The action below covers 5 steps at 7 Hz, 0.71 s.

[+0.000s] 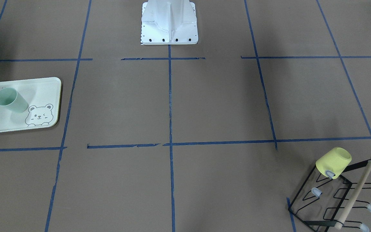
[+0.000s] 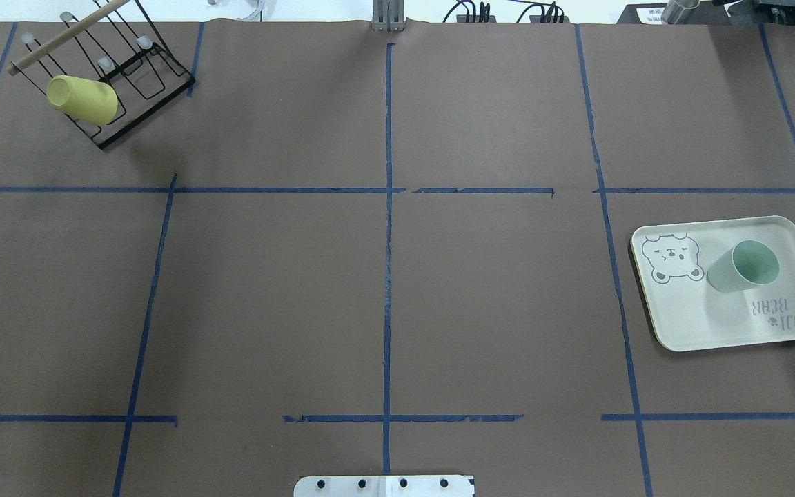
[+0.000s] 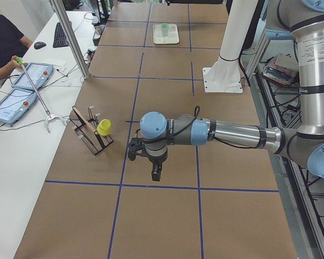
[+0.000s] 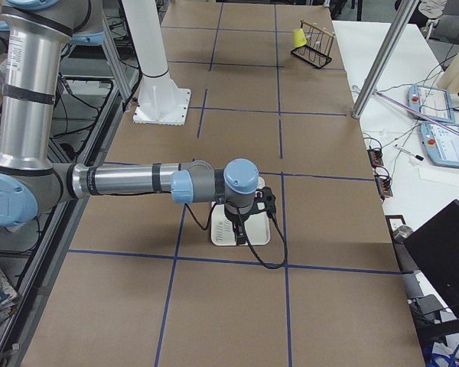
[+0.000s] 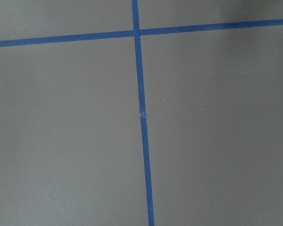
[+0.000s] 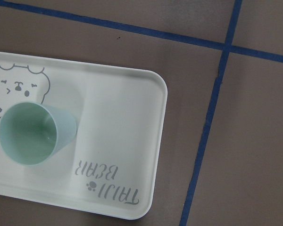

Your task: Left arm grabs green cup and hands to right arm on tray

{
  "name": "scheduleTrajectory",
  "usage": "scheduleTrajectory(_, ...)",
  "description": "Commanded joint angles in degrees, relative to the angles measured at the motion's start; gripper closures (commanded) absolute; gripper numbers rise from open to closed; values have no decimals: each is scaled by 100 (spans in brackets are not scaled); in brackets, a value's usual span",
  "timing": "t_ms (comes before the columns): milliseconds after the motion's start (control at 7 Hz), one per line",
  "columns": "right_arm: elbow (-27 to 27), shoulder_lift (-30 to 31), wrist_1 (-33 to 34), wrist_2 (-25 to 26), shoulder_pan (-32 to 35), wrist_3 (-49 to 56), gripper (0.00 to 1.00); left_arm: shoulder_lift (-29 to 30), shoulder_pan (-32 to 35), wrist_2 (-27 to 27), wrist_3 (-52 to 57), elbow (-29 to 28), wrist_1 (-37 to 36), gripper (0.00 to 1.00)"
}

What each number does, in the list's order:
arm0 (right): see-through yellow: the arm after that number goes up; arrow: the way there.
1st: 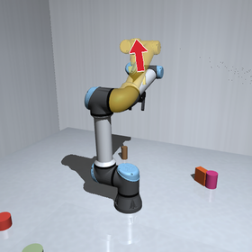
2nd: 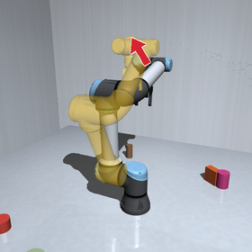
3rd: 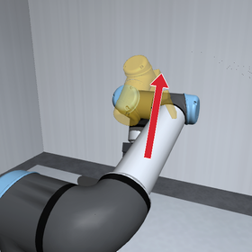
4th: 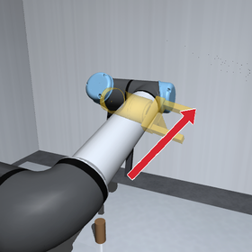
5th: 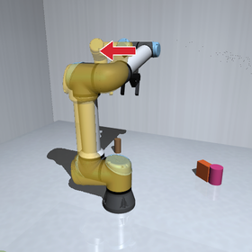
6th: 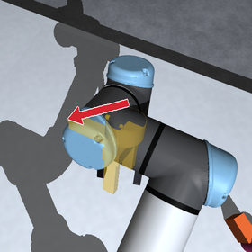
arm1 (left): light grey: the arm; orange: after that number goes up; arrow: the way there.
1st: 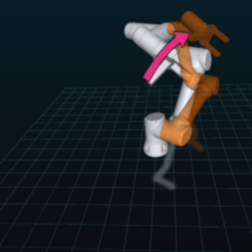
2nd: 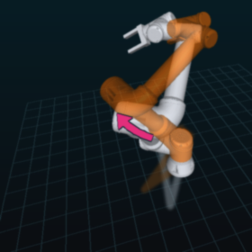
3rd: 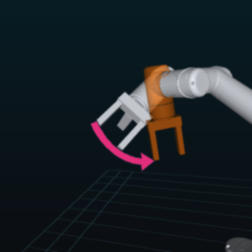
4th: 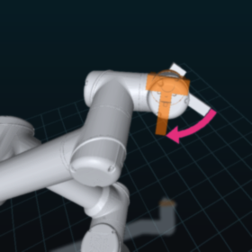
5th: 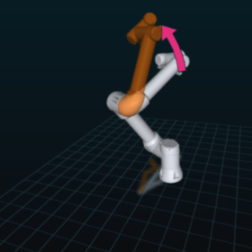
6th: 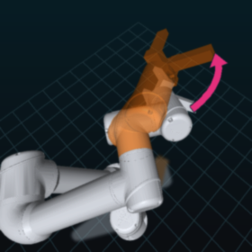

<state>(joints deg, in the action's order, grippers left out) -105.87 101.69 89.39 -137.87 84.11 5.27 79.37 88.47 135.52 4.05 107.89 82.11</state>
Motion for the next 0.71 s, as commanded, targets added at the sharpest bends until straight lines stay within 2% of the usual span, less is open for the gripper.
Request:
scheduleTrajectory(0, -39, 0, 0, 6, 0, 0, 0, -1, -6, 53, -1, -83, -2, 0)
scheduleTrajectory(571, -57, 0, 0, 32, 0, 0, 0, -1, 3, 62, 17, 39, -11, 0)
